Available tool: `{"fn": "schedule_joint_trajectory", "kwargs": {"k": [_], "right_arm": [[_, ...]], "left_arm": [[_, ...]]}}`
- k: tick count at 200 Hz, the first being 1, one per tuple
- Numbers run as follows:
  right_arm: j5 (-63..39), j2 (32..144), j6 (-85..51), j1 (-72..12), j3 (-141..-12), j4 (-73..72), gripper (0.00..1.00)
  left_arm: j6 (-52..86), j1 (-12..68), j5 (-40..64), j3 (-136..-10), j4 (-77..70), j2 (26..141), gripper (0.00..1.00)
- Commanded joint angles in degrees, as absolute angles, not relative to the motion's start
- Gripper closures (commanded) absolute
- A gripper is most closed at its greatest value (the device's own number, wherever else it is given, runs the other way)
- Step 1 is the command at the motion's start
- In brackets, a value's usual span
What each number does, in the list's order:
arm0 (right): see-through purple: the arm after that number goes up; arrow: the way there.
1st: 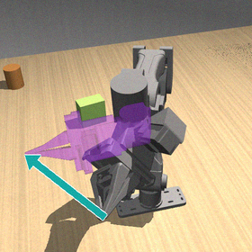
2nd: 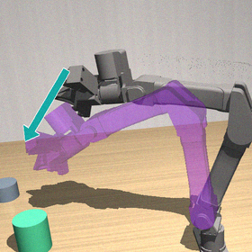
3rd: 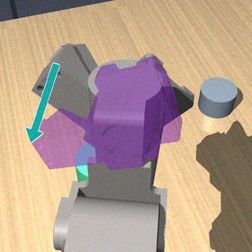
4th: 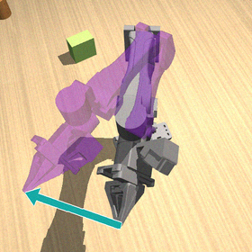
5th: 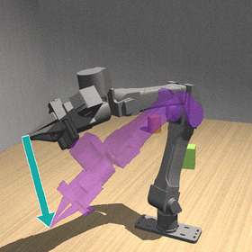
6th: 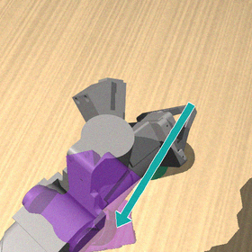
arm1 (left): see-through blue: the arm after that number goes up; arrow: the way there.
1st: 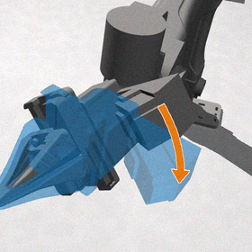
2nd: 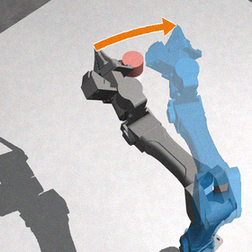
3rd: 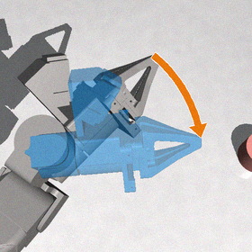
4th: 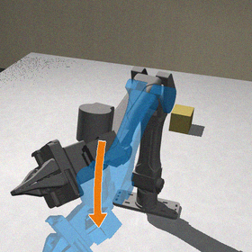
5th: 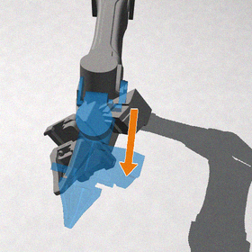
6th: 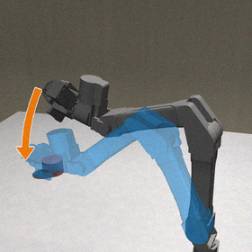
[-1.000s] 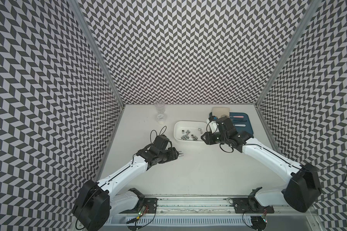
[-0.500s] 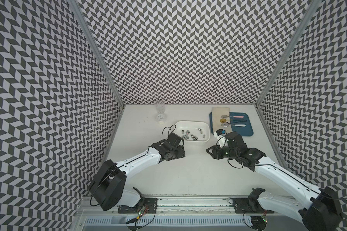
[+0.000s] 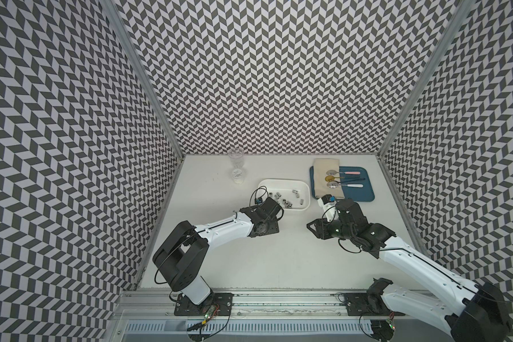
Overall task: Put the socket on the desktop into the storage box
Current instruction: Pick up the socket head at the center of the board.
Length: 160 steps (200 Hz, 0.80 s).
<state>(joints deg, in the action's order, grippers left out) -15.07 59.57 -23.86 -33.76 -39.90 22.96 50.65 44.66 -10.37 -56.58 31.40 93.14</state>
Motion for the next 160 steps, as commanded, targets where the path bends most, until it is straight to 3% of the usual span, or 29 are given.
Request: {"fn": "schedule_joint_trajectory", "kwargs": {"k": [1, 68, 160], "right_arm": [[-15.1, 58.3, -23.8, -34.2, -39.1, 20.1, 0.55], [-14.1, 58.5, -23.5, -34.1, -39.2, 20.4, 0.55], [-12.7, 59.2, -23.3, -33.9, -39.6, 20.7, 0.55]], "left_arm": [[52.0, 45.7, -14.1, -59.1, 34.1, 95.4, 0.21], [53.0, 46.4, -15.8, -60.6, 34.0, 100.1, 0.22], [53.0, 46.7, -16.3, -61.1, 33.4, 102.8, 0.35]]}}
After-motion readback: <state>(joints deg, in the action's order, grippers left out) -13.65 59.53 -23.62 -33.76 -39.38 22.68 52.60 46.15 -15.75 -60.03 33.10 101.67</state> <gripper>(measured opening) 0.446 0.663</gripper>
